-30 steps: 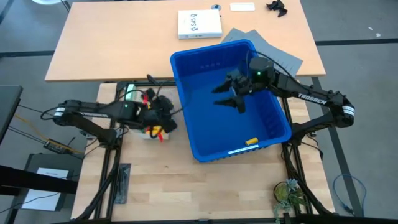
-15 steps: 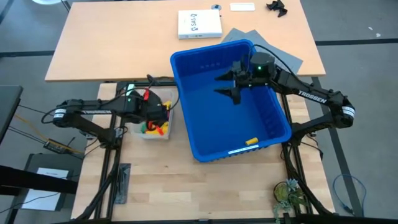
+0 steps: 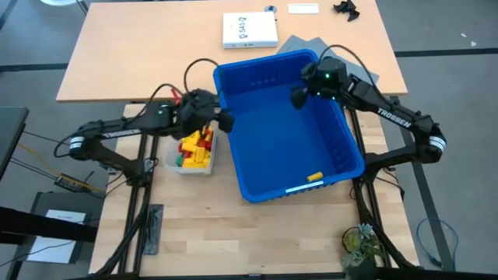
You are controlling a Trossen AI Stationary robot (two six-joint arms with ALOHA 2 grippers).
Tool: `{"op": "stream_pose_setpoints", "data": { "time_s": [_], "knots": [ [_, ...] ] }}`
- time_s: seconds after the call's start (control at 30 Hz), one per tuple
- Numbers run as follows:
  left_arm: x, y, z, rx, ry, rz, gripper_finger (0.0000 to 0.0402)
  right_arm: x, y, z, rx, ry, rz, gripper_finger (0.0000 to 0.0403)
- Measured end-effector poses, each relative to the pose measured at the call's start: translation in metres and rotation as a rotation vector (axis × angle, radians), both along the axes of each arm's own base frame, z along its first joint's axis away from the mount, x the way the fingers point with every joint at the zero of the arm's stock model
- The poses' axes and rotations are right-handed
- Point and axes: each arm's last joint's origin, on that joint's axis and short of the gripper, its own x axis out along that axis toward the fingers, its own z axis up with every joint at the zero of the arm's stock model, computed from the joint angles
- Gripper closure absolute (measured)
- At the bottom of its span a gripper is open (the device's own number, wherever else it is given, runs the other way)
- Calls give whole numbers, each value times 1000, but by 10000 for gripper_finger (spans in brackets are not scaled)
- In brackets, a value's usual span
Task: Sort blocks
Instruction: Put the yellow block into the transparent bin
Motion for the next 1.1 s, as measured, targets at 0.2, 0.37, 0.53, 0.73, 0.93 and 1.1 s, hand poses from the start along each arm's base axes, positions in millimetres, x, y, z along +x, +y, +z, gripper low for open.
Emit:
{"op": "stream_pose_setpoints", "data": {
  "time_s": [0.2,0.37,0.53,0.73,0.93,1.1],
  "knots": [
    [13,31,-22,-108,-10,71,94,-33,-23,-9,86,134,-221,110],
    [11,46,-31,-177,-11,132,94,-57,-38,-15,151,188,-330,110],
    [10,55,-33,-242,-44,121,94,-80,-48,-20,226,215,-398,110],
    [12,53,-32,-284,-89,95,94,-96,-53,-30,335,207,-389,110],
    [14,53,-37,-298,-80,129,94,-96,-56,-42,387,212,-364,110],
    [26,58,-58,-327,-4,144,94,-91,-64,-62,455,247,-353,110]
  ]
}}
